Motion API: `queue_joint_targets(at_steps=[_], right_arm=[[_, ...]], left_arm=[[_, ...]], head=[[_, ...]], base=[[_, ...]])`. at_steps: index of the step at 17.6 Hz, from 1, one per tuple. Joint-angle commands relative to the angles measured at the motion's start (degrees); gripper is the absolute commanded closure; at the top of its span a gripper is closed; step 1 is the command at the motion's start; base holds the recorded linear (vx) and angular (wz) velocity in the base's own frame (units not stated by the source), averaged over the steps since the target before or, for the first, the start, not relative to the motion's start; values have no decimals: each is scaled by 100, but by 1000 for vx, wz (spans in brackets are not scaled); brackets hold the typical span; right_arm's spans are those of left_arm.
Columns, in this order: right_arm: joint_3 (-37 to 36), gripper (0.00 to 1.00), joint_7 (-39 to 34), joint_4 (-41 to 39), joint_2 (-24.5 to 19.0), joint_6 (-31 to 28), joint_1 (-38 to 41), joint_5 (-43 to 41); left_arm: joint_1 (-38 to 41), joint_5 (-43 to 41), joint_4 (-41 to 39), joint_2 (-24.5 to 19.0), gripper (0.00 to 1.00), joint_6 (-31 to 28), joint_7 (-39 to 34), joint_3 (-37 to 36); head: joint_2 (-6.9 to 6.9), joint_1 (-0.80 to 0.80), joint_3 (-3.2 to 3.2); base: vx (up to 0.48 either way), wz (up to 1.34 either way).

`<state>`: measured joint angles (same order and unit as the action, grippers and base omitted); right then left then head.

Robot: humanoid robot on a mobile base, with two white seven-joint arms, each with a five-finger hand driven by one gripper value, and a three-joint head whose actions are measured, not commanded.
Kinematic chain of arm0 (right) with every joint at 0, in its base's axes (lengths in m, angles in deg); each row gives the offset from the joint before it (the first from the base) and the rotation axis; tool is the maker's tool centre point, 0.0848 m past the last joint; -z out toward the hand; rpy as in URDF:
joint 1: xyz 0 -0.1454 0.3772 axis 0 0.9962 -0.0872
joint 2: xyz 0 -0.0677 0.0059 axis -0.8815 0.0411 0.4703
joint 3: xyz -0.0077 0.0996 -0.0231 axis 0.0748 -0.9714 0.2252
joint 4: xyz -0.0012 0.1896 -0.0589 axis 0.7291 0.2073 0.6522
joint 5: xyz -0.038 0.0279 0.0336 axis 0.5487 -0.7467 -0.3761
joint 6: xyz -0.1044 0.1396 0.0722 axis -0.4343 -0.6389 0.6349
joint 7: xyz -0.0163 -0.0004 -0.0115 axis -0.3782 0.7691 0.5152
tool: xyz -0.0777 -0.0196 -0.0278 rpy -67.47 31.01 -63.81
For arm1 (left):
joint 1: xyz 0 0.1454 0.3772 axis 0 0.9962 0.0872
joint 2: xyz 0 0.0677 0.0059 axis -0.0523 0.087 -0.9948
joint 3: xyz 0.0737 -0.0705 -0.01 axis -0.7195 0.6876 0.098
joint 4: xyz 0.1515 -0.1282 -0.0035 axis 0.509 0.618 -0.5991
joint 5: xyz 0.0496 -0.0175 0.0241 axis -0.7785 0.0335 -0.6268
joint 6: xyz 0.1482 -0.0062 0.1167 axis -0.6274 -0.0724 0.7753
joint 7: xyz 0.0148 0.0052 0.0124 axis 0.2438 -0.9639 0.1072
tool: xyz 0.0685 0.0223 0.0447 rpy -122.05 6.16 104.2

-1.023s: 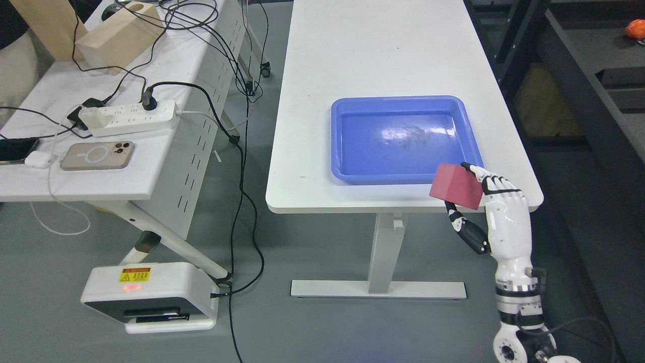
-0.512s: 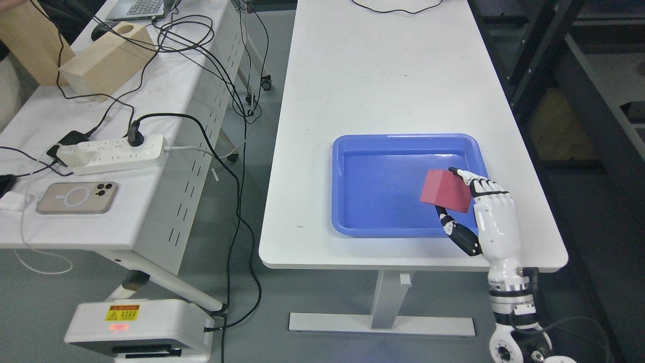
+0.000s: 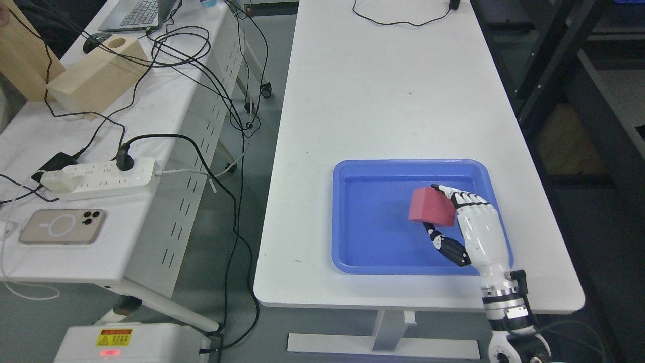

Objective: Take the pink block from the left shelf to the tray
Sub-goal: 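Lower the pink block into the blue tray with the right hand, then open the right hand and release the pink block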

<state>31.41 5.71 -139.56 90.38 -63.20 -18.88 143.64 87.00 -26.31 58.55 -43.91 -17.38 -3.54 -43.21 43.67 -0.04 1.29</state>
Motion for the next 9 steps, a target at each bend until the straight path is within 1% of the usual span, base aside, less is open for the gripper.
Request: queue_joint_targets(at_steps=[1, 3, 4, 5, 7, 9], right_arm=[[-52, 56, -34, -1, -18, -4, 64, -280], [-69, 41, -34, 8, 26, -4, 73, -868], [-130, 35, -42, 8, 35, -4, 81, -1054], [-218, 27, -42, 8, 35, -4, 116, -1151], [-254, 17, -42, 17, 52, -4, 134, -1301], [-307, 9, -42, 26, 70, -4, 143, -1450]], left_arm=[[-167, 0, -100, -100, 0, 3, -4, 0], [-167, 0, -100, -100, 0, 3, -4, 0], [-167, 0, -100, -100, 0, 3, -4, 0], [-167, 0, -100, -100, 0, 3, -4, 0], [-167, 0, -100, -100, 0, 3, -4, 0], [-176, 0, -100, -100, 0, 3, -4, 0]], head=[[0, 0, 0], [0, 0, 0], [0, 0, 0], [0, 0, 0], [0, 0, 0], [0, 0, 0]], base=[[106, 0], [109, 0], [89, 0], [89, 0], [77, 0], [64, 0]])
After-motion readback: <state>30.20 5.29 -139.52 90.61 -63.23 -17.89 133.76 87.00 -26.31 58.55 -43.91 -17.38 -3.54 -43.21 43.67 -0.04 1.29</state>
